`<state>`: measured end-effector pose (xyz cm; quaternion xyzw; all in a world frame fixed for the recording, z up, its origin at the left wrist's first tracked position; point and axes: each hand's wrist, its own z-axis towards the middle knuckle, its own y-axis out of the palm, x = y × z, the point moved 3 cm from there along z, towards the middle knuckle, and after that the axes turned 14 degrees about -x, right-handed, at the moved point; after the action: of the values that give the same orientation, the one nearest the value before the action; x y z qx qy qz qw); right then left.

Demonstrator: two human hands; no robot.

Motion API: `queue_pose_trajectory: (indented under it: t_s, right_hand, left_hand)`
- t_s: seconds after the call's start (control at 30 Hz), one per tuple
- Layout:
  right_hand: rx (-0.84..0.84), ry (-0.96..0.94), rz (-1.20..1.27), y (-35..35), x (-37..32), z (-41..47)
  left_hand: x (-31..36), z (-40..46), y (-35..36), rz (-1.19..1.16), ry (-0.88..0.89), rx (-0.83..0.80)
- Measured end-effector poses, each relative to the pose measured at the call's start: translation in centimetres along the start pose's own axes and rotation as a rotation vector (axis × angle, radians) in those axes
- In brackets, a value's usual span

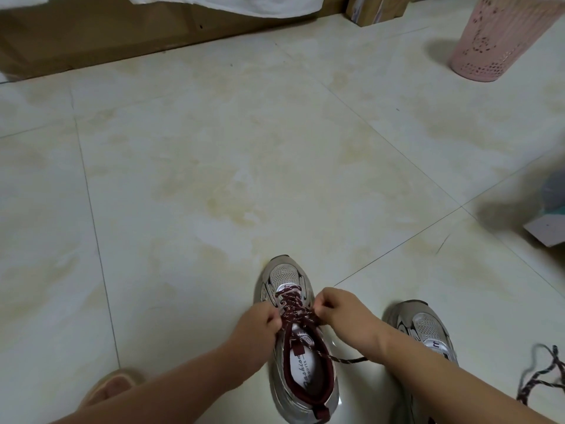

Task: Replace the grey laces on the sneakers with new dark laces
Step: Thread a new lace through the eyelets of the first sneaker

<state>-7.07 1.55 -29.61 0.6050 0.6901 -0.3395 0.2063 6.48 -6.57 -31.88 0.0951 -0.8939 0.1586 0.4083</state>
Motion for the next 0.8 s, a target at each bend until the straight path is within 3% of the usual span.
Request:
queue_pose_trajectory:
  t_s: [0.1, 0.17, 0.27, 0.37, 0.43, 0.5, 0.6, 0.67, 0.73, 0.8]
  right_hand:
    - [0.027, -0.018, 0.218, 0.1, 1.1, -0.1]
    - [0.054, -0.034, 0.162, 0.0, 0.7, -0.1]
    - [0.073, -0.059, -0.149, -0.1, -1.1, -0.2]
    - [0.063, -0.051, -0.527, 0.6, -2.6, -0.2]
    - [0.08, -0.034, -0.532, 0.6, -2.6, 0.3]
    - [0.117, -0.016, -0.356, 0.1, -1.6, 0.6]
    - [0.163, -0.038, 0.037, -0.7, 0.3, 0.2]
    - [0.129, -0.019, 0.279, -0.8, 1.0, -0.3]
    - [0.129, -0.029, 0.253, -0.6, 1.2, -0.1]
    - [0.139, -0.022, 0.036, -0.5, 0.4, 0.2]
  left_hand:
    - [-1.2, -0.2, 0.1, -0.25, -0.041, 0.008]
    - [-0.4, -0.2, 0.0, -0.096, 0.02, 0.042]
    - [1.5, -0.1, -0.2, 0.228, 0.16, 0.082]
    - [2.5, 0.1, -0.2, 0.472, 0.146, 0.082]
    - [2.8, 0.2, -0.2, 0.52, 0.134, 0.11]
    - [2.5, 0.1, -0.4, 0.365, 0.091, 0.119]
    - [1.4, -0.5, -0.7, -0.32, 0.005, 0.021]
    - [0.9, -1.1, -0.8, -0.599, -0.055, -0.024]
    - [0.6, -0.9, -0.8, -0.547, -0.046, -0.034]
    - [0.7, -0.4, -0.7, -0.251, 0.007, -0.009]
